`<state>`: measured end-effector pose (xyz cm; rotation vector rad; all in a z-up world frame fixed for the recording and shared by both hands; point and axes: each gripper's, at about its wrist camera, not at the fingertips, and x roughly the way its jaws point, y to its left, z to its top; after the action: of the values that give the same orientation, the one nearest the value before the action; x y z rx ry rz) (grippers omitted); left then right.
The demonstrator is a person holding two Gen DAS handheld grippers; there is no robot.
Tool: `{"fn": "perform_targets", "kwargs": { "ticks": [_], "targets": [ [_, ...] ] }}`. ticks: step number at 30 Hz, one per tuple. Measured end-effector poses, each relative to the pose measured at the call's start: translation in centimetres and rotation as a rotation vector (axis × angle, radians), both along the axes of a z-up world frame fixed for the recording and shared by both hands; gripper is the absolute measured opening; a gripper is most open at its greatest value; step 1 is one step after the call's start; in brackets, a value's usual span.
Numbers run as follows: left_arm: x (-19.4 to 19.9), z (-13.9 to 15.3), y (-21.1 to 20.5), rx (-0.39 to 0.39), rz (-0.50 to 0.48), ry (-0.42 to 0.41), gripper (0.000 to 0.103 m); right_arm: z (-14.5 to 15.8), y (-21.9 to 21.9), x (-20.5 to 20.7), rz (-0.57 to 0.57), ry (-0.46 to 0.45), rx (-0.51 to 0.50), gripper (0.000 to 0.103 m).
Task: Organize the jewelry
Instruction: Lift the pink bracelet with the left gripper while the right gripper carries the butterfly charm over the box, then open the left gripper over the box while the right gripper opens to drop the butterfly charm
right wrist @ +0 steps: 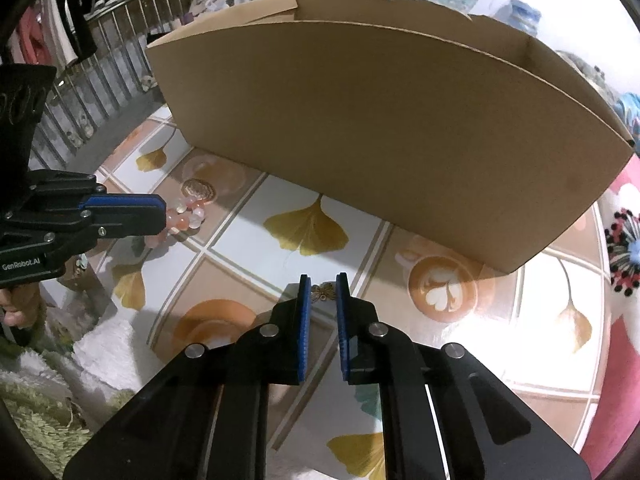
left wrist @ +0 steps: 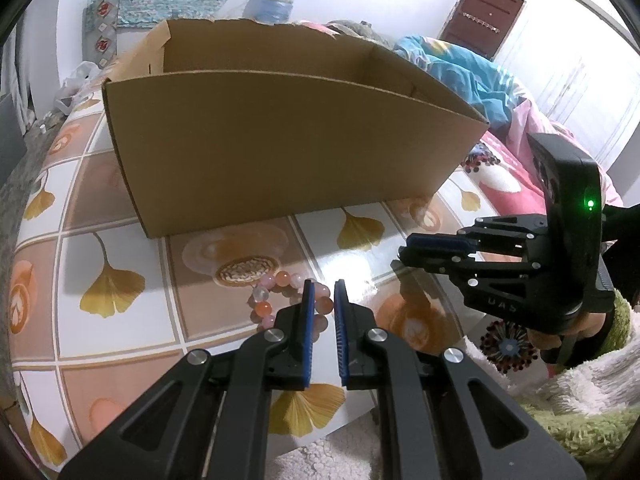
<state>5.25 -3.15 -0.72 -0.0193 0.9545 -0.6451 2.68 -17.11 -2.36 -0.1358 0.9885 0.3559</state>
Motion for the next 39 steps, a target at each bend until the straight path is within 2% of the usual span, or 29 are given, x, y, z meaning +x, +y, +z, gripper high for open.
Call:
{"fn": "perform_targets", "kwargs": {
  "ticks": [6, 11, 16, 19, 22, 26, 28, 34, 36, 39],
  "targets": [
    [-0.4, 1.7, 1.1, -0.059, 0.008, -0.012, 0.009, 1.8, -0.5, -0.6, -0.008, -0.041, 0.026, 0.01],
    [-0.4, 4.6, 2.5, -0.16, 0.013, -0.029, 0.009, 4.9, -1.2, -0.8, -0.008, -0.098, 0.084, 0.01],
    [-0.1, 9.2, 3.4, -0.291, -0.027, -0.075, 0.009, 9.6, -1.8, 0.1, 0.012, -0.178, 0.168, 0.01],
    [0.6, 12.0, 3.3, -0.339, -0.061, -0.108, 0.009, 12.9, -2.3, 1.4, 0.032, -0.238, 0.198, 0.01],
    [2.5, 14.8, 2.8, -0.383, -0.079, -0.134, 0.009, 15.0, -2.8, 3.6, 0.045, -0.253, 0.222, 0.01],
    [5.8, 16.3, 1.0, -0.358, -0.083, -0.148, 0.009, 16.4, -3.7, 8.2, 0.051, -0.195, 0.258, 0.01],
    [7.8, 15.8, 0.0, -0.33, -0.076, -0.115, 0.009, 16.3, -3.8, 9.9, 0.049, -0.166, 0.26, 0.01],
    [15.1, 12.0, -3.7, -0.176, -0.06, 0.016, 0.009, 14.1, -4.5, 14.4, 0.018, -0.049, 0.269, 0.01],
    [17.6, 10.3, -4.9, -0.115, -0.046, 0.067, 0.009, 13.6, -4.8, 15.2, 0.007, -0.033, 0.275, 0.01],
    [20.2, 8.4, -6.0, -0.065, -0.039, 0.132, 0.009, 12.9, -5.4, 16.0, -0.012, -0.005, 0.296, 0.01]
  ]
}}
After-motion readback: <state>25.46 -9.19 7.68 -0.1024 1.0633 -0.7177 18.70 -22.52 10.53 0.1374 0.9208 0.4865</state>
